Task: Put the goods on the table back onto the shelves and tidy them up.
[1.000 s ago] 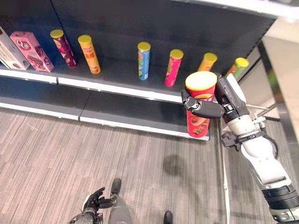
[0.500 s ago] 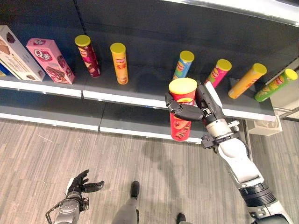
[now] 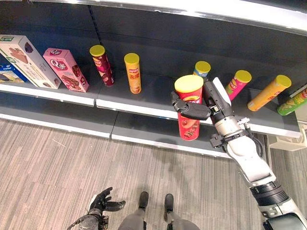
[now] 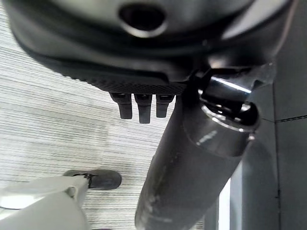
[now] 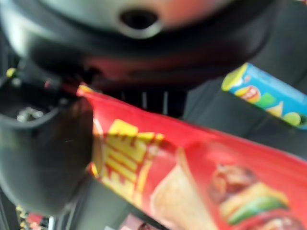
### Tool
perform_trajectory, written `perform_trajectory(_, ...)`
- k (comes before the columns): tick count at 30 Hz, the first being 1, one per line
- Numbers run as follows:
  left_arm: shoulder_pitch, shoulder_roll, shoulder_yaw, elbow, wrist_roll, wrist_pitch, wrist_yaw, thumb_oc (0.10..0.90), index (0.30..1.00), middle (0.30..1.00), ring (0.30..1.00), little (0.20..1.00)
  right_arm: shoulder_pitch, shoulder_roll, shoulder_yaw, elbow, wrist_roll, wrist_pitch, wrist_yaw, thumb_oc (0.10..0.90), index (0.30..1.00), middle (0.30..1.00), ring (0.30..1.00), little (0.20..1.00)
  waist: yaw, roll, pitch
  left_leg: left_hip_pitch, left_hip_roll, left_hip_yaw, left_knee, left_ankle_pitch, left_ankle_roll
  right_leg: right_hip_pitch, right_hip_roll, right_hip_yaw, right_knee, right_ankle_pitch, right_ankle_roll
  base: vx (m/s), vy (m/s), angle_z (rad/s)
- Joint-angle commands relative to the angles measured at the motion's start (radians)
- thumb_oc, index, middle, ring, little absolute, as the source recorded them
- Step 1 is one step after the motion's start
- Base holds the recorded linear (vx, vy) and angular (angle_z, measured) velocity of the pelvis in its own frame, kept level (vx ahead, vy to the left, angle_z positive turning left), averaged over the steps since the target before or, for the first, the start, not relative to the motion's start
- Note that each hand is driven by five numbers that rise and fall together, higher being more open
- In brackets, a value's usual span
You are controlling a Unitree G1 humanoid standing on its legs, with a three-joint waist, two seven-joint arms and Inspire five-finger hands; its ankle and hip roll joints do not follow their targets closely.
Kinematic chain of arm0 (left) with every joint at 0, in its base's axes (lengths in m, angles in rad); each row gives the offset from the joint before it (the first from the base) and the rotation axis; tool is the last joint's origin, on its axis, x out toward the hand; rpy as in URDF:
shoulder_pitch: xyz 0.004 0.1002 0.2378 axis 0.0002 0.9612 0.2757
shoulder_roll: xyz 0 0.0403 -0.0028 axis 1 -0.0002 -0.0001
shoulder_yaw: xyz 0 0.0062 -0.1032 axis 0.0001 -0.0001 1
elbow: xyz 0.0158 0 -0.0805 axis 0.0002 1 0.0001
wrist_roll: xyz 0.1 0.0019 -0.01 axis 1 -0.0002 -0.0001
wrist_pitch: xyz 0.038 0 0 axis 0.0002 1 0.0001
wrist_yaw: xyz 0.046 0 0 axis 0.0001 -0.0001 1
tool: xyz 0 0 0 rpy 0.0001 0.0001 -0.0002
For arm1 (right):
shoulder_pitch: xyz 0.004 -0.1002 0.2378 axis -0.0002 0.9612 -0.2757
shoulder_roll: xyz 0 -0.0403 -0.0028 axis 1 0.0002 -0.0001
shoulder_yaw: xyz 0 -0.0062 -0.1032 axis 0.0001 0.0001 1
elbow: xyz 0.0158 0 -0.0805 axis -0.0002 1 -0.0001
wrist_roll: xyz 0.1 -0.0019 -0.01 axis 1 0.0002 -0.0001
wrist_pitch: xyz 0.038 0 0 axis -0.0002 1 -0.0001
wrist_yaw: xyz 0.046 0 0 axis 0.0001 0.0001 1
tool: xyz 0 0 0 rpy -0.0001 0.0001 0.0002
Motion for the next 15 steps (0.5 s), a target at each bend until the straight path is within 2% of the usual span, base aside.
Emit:
perform_trajectory(1, -0.016, 0.051, 0.006, -0.043, -0.036, -0.047, 0.021, 0.8, 0.9, 0.9, 0.9, 0.9, -0.116, 0.005, -0.041, -0.087, 0.049, -0.118, -0.038, 0.4, 0.3, 0.3, 0.3, 0.3, 0.008, -0.035, -0.021, -0.096, -0.048, 0.056, 0.344, -0.216, -0.048, 0.054, -0.057, -0.032, 0.06, -0.126, 0.09, 0.02, -0.051, 0.35)
perform_trajectory(2, -0.012, 0.047, 0.006, -0.049, -0.044, -0.047, 0.022, 0.8, 0.9, 0.9, 0.9, 0.9, -0.122, 0.005, -0.04, -0.088, 0.052, -0.121, -0.038, 0.4, 0.3, 0.3, 0.3, 0.3, 0.017, -0.032, -0.01, -0.15, -0.058, 0.042, 0.45, -0.214, -0.058, 0.062, -0.057, -0.03, 0.064, -0.133, 0.081, 0.0, -0.023, 0.38)
perform_trajectory(3, -0.012, 0.047, 0.006, -0.049, -0.044, -0.047, 0.022, 0.8, 0.9, 0.9, 0.9, 0.9, -0.122, 0.005, -0.04, -0.088, 0.052, -0.121, -0.038, 0.4, 0.3, 0.3, 0.3, 0.3, 0.017, -0.031, -0.011, -0.152, -0.058, 0.041, 0.453, -0.215, -0.058, 0.06, -0.056, -0.03, 0.065, -0.133, 0.081, 0.03, 0.0, 0.42)
perform_trajectory(4, 0.0, 0.042, 0.005, -0.054, -0.059, -0.046, 0.024, 0.8, 0.9, 0.9, 0.9, 0.9, -0.125, 0.006, -0.036, -0.079, 0.053, -0.119, -0.042, 0.4, 0.3, 0.3, 0.3, 0.3, 0.029, -0.024, 0.001, -0.204, -0.051, 0.008, 0.517, -0.208, -0.063, 0.074, -0.061, -0.021, 0.076, -0.151, 0.075, 0.09, 0.021, 0.32)
perform_trajectory(6, 0.006, 0.042, -0.001, -0.063, -0.067, -0.048, 0.023, 0.8, 0.9, 0.9, 0.9, 0.9, -0.138, 0.011, -0.041, -0.065, 0.052, -0.118, -0.056, 0.4, 0.3, 0.3, 0.3, 0.3, 0.038, -0.022, -0.006, -0.229, -0.005, -0.012, 0.451, -0.214, -0.06, 0.083, -0.076, -0.01, 0.072, -0.164, 0.088, 0.18, 0.065, 0.09)
perform_trajectory(7, 0.009, 0.044, -0.006, -0.07, -0.067, -0.05, 0.025, 0.8, 0.9, 0.9, 0.9, 0.9, -0.141, 0.017, -0.041, -0.06, 0.05, -0.121, -0.065, 0.4, 0.3, 0.3, 0.3, 0.3, 0.043, -0.023, -0.01, -0.224, 0.02, -0.028, 0.394, -0.194, -0.064, 0.086, -0.083, -0.004, 0.068, -0.166, 0.092, 0.2, 0.128, -0.09)
perform_trajectory(9, 0.01, 0.058, -0.006, -0.08, -0.08, -0.061, 0.034, 0.8, 0.9, 0.9, 0.9, 0.9, -0.153, 0.029, -0.055, -0.039, 0.04, -0.127, -0.102, 0.4, 0.3, 0.3, 0.3, 0.3, 0.059, -0.004, -0.016, -0.252, 0.075, -0.101, 0.259, -0.098, -0.091, 0.09, -0.09, 0.018, 0.056, -0.185, 0.101, 0.14, 0.146, -0.18)
perform_trajectory(10, 0.011, 0.058, -0.006, -0.08, -0.081, -0.061, 0.034, 0.8, 0.9, 0.9, 0.9, 0.9, -0.154, 0.029, -0.055, -0.038, 0.039, -0.128, -0.103, 0.4, 0.3, 0.3, 0.3, 0.3, 0.059, -0.006, -0.016, -0.242, 0.076, -0.101, 0.24, -0.088, -0.092, 0.09, -0.091, 0.018, 0.057, -0.186, 0.099, 0.15, 0.196, -0.24)
perform_trajectory(11, 0.009, 0.075, -0.009, -0.087, -0.091, -0.063, 0.04, 0.8, 0.9, 0.9, 0.9, 0.9, -0.168, 0.023, -0.08, -0.02, 0.021, -0.132, -0.145, 0.4, 0.3, 0.3, 0.3, 0.3, 0.069, 0.006, -0.017, -0.283, 0.106, -0.16, 0.141, -0.045, -0.118, 0.109, -0.104, 0.05, 0.047, -0.211, 0.107, 0.15, 0.215, -0.16)
perform_trajectory(12, 0.021, 0.074, -0.012, -0.076, -0.083, -0.067, 0.043, 0.8, 0.9, 0.9, 0.9, 0.9, -0.176, 0.028, -0.078, -0.018, 0.007, -0.129, -0.157, 0.4, 0.3, 0.3, 0.3, 0.3, 0.076, 0.017, -0.026, -0.243, 0.12, -0.187, 0.066, -0.045, -0.115, 0.118, -0.106, 0.079, 0.044, -0.217, 0.108, 0.21, 0.35, -0.19)
perform_trajectory(13, 0.018, 0.066, -0.019, -0.071, -0.082, -0.062, 0.037, 0.8, 0.9, 0.9, 0.9, 0.9, -0.185, 0.033, -0.09, -0.025, -0.017, -0.131, -0.167, 0.4, 0.3, 0.3, 0.3, 0.3, 0.076, 0.035, -0.031, -0.234, 0.121, -0.188, 0.061, -0.02, -0.125, 0.121, -0.112, 0.082, 0.049, -0.218, 0.111, 0.14, 0.343, -0.35)
perform_trajectory(15, 0.002, 0.077, -0.019, -0.06, -0.064, -0.064, 0.041, 0.8, 0.9, 0.9, 0.9, 0.9, -0.211, 0.032, -0.099, -0.024, -0.062, -0.123, -0.185, 0.4, 0.3, 0.3, 0.3, 0.3, 0.08, 0.052, -0.018, -0.24, 0.1, -0.148, 0.097, -0.021, -0.126, 0.11, -0.146, 0.085, 0.05, -0.208, 0.123, 0.08, 0.347, -0.98)
